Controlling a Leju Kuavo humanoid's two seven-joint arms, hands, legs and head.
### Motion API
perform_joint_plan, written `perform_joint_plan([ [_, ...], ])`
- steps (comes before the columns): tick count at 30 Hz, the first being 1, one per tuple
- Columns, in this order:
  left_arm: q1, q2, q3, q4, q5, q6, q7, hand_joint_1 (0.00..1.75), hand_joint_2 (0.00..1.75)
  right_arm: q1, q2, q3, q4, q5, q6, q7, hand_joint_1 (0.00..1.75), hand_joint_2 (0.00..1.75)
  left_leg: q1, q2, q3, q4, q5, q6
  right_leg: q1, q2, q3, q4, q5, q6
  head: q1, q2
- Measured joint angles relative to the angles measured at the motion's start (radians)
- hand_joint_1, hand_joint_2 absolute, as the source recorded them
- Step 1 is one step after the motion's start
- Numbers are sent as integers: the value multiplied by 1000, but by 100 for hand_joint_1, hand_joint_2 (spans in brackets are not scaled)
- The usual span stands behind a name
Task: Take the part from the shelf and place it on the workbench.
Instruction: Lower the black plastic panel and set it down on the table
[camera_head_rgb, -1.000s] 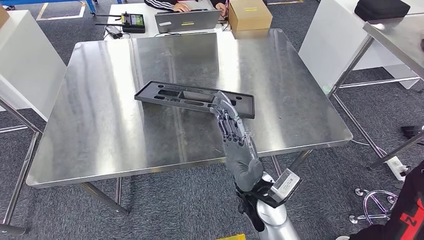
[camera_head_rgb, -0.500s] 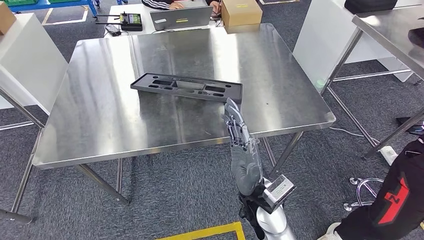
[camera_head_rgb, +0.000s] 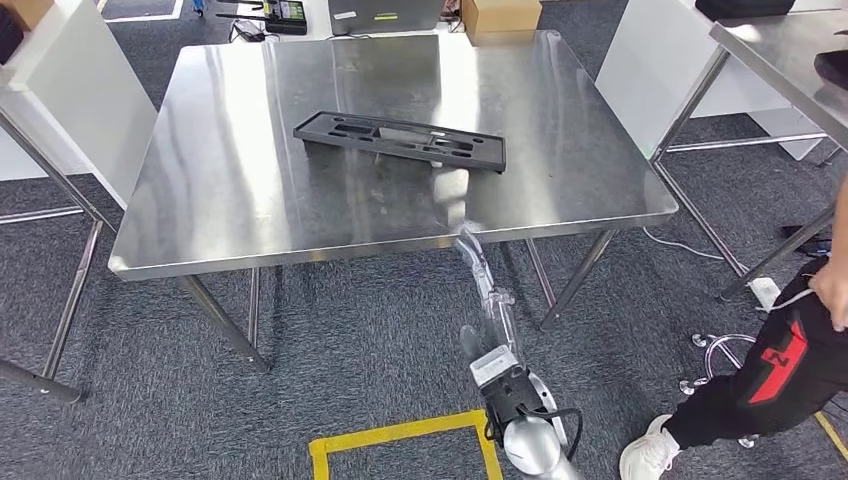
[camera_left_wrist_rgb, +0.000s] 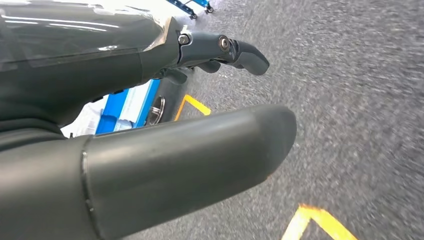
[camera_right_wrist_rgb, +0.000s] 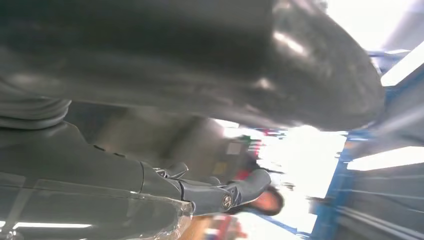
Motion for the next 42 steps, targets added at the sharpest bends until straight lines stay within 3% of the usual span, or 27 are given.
perform_joint_plan([
  [1, 0, 0, 2, 0, 3, 2, 0, 0, 0, 0, -2, -11, 42, 10, -13, 11, 0, 0, -2, 0, -16, 1, 13, 0, 2, 0, 28, -8, 21, 8, 0, 0],
  [3, -1, -1, 9, 0, 9, 4, 0, 0, 0, -8, -5, -33, 128, 36, -51, 33, 0, 0, -3, 0, -39, 2, 36, -4, 11, 1, 134, -120, 50, 10, 0, 0],
  [5, -1, -4, 16, 0, 16, 6, 0, 0, 0, -29, -9, -58, 226, 62, -109, 48, 0, 0, -5, 1, -51, 1, 58, -11, 22, 1, 243, -274, 30, -4, 0, 0],
  [6, -1, -5, 20, 0, 17, 7, 0, 0, 0, -42, -13, -73, 286, 75, -145, 52, 0, 0, -5, 2, -53, -1, 69, -15, 25, 1, 270, -322, 17, -11, 0, 0],
  [7, -1, -5, 24, 0, 18, 9, 0, 0, 0, -53, -17, -90, 353, 86, -179, 52, 0, 0, -5, 3, -55, -4, 81, -21, 26, 1, 276, -345, 15, -16, -1, 0],
  [9, 1, -6, 31, 0, 18, 12, -1, 0, 0, -66, -25, -126, 478, 94, -224, 53, 0, 0, -1, 1, -65, -4, 83, -31, 19, -2, 264, -351, 33, -27, 0, 0],
  [10, 3, -6, 34, 0, 18, 12, -1, 0, 0, -69, -29, -144, 527, 91, -232, 58, 0, 0, 0, -2, -75, 14, 55, -37, 16, -3, 254, -352, 46, -34, -1, 0],
  [11, 5, -6, 38, 0, 18, 13, -2, 0, 0, -74, -33, -161, 570, 86, -235, 69, 0, 0, 2, -6, -88, 53, 7, -42, 12, -5, 241, -353, 59, -40, -2, 0],
  [13, 6, -5, 42, 0, 15, 12, -2, 0, 0, -84, -45, -198, 658, 68, -230, 106, 0, 0, 5, -9, -116, 177, -95, -53, 12, -7, 214, -349, 81, -43, -3, 0],
  [14, 6, -4, 43, 0, 12, 12, -2, 0, 0, -86, -53, -218, 700, 59, -224, 129, 0, 0, 7, -10, -123, 235, -117, -57, 12, -9, 200, -345, 91, -41, -4, 0],
  [16, 6, -4, 44, 0, 9, 9, -2, 0, 0, -88, -69, -256, 776, 46, -205, 185, 0, 0, 13, -10, -99, 271, -87, -65, 9, -13, 167, -329, 106, -33, -4, 0],
  [18, 5, -3, 46, 0, 6, 6, -2, 0, 0, -86, -80, -286, 837, 40, -180, 248, 0, 0, 20, -10, -14, 180, -48, -69, 5, -14, 134, -306, 115, -24, -4, 0],
  [20, 3, -2, 47, 0, 2, 5, -2, 0, 0, -81, -88, -305, 877, 37, -158, 296, 0, 0, 18, -13, 64, 63, -60, -68, 5, -14, 108, -286, 122, -12, -3, 0],
  [21, 1, -1, 48, 0, 1, 5, -3, 0, 0, -79, -91, -312, 893, 36, -150, 314, 0, 0, 14, -15, 80, 31, -73, -66, 6, -15, 99, -280, 127, -4, -2, 0],
  [23, 1, 0, 49, 0, 0, 4, -4, 0, 0, -74, -95, -326, 922, 32, -134, 350, 0, 0, 9, -15, 77, 14, -71, -51, 6, -14, 86, -276, 138, 12, 0, 0],
  [25, 0, 1, 50, 0, -2, 4, -4, 0, 0, -66, -97, -338, 948, 24, -113, 397, 0, 0, 8, -11, 62, 7, -55, -25, 2, -10, 66, -250, 113, 17, 0, 0],
  [27, 0, 2, 51, 0, -5, 4, -4, 0, 0, -57, -98, -348, 967, 11, -87, 447, 0, 0, 7, -8, 41, 4, -35, -4, -1, -6, 33, -158, 36, 9, 1, 0],
  [29, 0, 4, 51, 0, -9, 2, -4, 0, 0, -47, -98, -362, 981, -4, -63, 483, 0, 0, 4, -7, 13, 4, -14, 1, -2, -3, 6, -33, -30, 9, 2, 0],
  [30, 0, 4, 51, 0, -12, 0, -4, 0, 0, -41, -97, -371, 987, -14, -50, 497, 0, 0, 4, -7, -2, 4, -3, 0, -3, -3, 9, 1, -38, 15, 2, 0],
  [31, 0, 4, 51, 0, -14, -3, -4, 0, 0, -36, -97, -379, 992, -24, -39, 512, 0, 0, 3, -6, -16, 5, 8, -1, -3, -2, 31, -3, -26, 25, 2, 0],
  [33, -1, 4, 51, 0, -20, -8, -4, 0, 0, -31, -95, -395, 1000, -36, -22, 548, 0, 0, 4, -6, -38, 5, 29, -7, -5, -1, 124, -112, 16, 41, 2, 0],
  [35, -1, 4, 52, 0, -26, -12, -4, 0, 0, -30, -94, -407, 1004, -41, -18, 583, 0, 0, 2, -5, -52, 5, 48, -18, 0, 3, 228, -265, 21, 36, 2, 0],
  [36, -2, 4, 52, 0, -29, -13, -4, 0, 0, -30, -92, -412, 1006, -43, -18, 597, 0, 0, 1, -4, -56, 4, 58, -23, 3, 5, 254, -312, 15, 29, 2, 0],
  [37, -2, 4, 52, 0, -31, -14, -4, 0, 0, -29, -91, -416, 1008, -45, -18, 608, 0, 0, 0, -3, -58, 1, 69, -28, 7, 7, 263, -336, 11, 22, 2, 0],
  [39, -1, 5, 52, 0, -35, -15, -5, 0, 0, -25, -87, -422, 1012, -47, -19, 625, 0, 0, 0, -4, -61, -2, 77, -37, 3, 5, 247, -338, 22, 8, 1, 0],
  [40, -1, 5, 52, 0, -35, -16, -5, 0, 0, -23, -85, -424, 1014, -47, -19, 631, 0, 0, 2, -6, -66, 9, 57, -42, -1, 3, 240, -338, 32, -3, 1, 0],
  [42, -1, 5, 52, 0, -37, -17, -5, 0, 0, -23, -81, -429, 1016, -42, -19, 639, 0, 0, 6, -9, -88, 92, -38, -50, -4, -1, 221, -338, 53, -24, -2, 0],
])
